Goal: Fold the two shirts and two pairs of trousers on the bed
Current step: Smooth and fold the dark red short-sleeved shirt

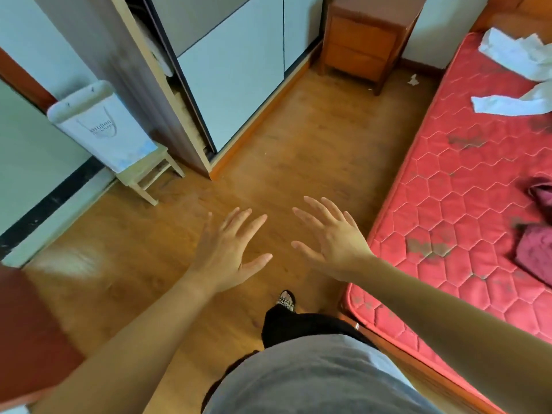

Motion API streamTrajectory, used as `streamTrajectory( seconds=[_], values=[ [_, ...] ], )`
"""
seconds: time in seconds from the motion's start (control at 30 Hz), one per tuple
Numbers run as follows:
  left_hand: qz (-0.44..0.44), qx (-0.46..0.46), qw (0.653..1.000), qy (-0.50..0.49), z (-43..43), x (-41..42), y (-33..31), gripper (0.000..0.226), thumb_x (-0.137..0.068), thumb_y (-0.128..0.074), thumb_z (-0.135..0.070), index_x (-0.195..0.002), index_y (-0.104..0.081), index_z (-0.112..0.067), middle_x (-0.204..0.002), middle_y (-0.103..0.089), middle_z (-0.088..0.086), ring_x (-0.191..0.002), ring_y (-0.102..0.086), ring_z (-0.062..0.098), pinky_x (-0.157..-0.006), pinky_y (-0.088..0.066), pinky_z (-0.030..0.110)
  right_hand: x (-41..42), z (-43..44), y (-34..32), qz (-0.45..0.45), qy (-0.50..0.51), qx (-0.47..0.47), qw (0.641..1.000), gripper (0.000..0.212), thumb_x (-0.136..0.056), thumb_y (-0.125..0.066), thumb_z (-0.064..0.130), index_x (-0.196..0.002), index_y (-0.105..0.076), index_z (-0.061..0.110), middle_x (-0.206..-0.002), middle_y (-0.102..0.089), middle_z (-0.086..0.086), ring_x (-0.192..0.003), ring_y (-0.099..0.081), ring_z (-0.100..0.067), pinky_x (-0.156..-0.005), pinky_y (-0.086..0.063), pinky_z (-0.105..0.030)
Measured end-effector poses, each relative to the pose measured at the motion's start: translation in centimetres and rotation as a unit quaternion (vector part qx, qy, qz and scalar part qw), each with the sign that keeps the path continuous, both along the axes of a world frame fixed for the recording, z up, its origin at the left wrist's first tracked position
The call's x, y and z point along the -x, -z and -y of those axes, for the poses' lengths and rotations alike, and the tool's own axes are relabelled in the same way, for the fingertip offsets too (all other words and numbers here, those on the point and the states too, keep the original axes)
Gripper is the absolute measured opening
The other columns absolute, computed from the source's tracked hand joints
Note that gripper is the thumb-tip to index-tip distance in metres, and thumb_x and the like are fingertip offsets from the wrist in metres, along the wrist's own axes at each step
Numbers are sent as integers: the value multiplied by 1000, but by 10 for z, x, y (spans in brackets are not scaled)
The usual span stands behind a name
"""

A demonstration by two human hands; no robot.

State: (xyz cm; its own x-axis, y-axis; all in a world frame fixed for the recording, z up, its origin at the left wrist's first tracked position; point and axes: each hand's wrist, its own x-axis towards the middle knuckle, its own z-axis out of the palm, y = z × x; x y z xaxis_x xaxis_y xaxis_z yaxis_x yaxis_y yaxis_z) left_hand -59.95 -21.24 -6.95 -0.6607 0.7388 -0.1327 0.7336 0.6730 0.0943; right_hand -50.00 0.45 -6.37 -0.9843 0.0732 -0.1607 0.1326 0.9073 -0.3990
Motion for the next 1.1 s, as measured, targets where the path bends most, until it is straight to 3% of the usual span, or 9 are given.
streamTrajectory(
  seconds=[0.13,0.27,0.37,0.47,0.57,0.8,1.1],
  values=[
    [2,-3,1000,28,-33,74,-5,72,-83,-12,-77,-144,-16,-39,-152,-29,1,-142,-20,22,-111,-6,55,57,-25,-5,-4,48,20,999,72,-80,-20,75,-144,-18,42,-156,-6,11,-145,-1,-20,-112,-17,-59],
    [-5,-5,997,73,-91,143,-19,76,-82,-7,-76,-146,-15,-37,-152,-28,-1,-143,-19,21,-111,-18,59,102,-67,-15,-21,116,28,993,70,-81,-21,74,-144,-17,43,-156,-6,12,-144,-1,-19,-112,-19,-56],
    [7,-18,992,122,-149,193,-20,77,-80,-5,-76,-146,-11,-38,-155,-21,-3,-144,-14,18,-112,-16,57,134,-102,-16,-23,159,19,987,70,-83,-24,73,-145,-18,41,-156,-7,10,-145,-1,-21,-113,-18,-56],
    [-10,-21,982,188,-207,241,-17,75,-82,-9,-75,-146,-13,-37,-155,-22,-2,-143,-16,18,-113,-11,58,165,-138,-13,-22,213,10,977,68,-85,-28,69,-145,-19,38,-157,-10,8,-145,-4,-22,-112,-21,-55],
    [-20,-13,964,265,-269,295,-15,75,-83,-11,-75,-145,-20,-35,-151,-30,0,-141,-24,22,-110,-16,61,195,-177,-13,-16,282,8,959,67,-88,-31,65,-146,-19,35,-156,-14,5,-144,-8,-21,-112,-22,-53],
    [-22,-15,899,438,-437,366,-23,75,-80,-9,-76,-145,-19,-38,-151,-30,-2,-142,-22,20,-111,-8,57,240,-254,-24,-24,456,5,890,67,-88,-28,65,-146,-20,34,-156,-16,5,-144,-9,-19,-112,-24,-52],
    [-1,-5,793,610,-624,320,-1,80,-78,-9,-77,-145,-19,-35,-151,-30,-3,-142,-20,17,-111,-10,58,211,-339,-8,-12,652,11,758,66,-87,-31,65,-145,-20,37,-155,-17,6,-144,-10,-19,-111,-26,-51]
  ],
)
